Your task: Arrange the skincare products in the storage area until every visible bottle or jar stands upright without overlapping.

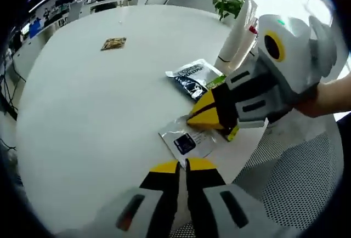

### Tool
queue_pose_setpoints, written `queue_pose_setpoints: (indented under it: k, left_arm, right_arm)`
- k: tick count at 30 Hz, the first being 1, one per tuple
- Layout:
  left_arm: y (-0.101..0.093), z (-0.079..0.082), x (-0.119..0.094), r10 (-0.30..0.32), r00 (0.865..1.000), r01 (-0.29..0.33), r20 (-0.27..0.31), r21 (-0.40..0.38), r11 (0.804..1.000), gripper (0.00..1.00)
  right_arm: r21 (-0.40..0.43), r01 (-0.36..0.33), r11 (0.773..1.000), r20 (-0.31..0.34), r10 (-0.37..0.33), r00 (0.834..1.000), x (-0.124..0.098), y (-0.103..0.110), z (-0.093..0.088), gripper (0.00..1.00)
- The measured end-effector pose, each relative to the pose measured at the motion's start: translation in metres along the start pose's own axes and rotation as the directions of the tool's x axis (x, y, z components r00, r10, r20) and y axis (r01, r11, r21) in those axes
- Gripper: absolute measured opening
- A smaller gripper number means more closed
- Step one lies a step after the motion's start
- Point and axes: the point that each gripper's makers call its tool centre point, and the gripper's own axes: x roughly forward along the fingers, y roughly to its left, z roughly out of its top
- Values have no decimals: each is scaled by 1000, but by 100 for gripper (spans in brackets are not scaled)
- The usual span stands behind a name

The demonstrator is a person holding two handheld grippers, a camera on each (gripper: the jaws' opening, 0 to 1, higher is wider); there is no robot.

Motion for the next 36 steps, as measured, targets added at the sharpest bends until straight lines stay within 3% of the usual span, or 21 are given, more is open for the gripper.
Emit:
queue_pose_setpoints:
  k: [5, 8, 15, 20, 23, 26, 36]
  left_arm:
    - [-19, 29, 5, -57, 992, 38, 110, 166, 985, 19]
    - [-19, 31, 13, -41, 994, 14, 102, 253, 967, 20]
    - [-9, 15, 32, -16, 999, 4, 38, 317, 949, 25]
    - [-11, 18, 29, -26, 998, 4, 65, 316, 949, 25]
    - [-12, 20, 28, -14, 998, -8, 68, 309, 951, 25]
    - [-14, 21, 27, -9, 998, -13, 70, 310, 951, 25]
    - [-14, 24, 27, 2, 996, -26, 84, 290, 957, 25]
  right_arm:
    - [-32, -14, 999, 5, 15, 1000, 1, 1, 1, 1]
    - [-67, -26, 997, 1, 26, 1000, 1, 2, 1, 1]
    - [-97, -44, 994, -5, 44, 999, 1, 3, 1, 1]
    - [-120, -36, 992, 5, 37, 999, -2, 2, 4, 3]
    - [-179, 21, 984, 24, -17, 1000, -7, -7, 7, 8]
    - [-170, 53, 984, 86, -39, 996, -18, -10, 17, 12]
    - [-185, 44, 982, 103, -25, 994, -29, -10, 15, 27]
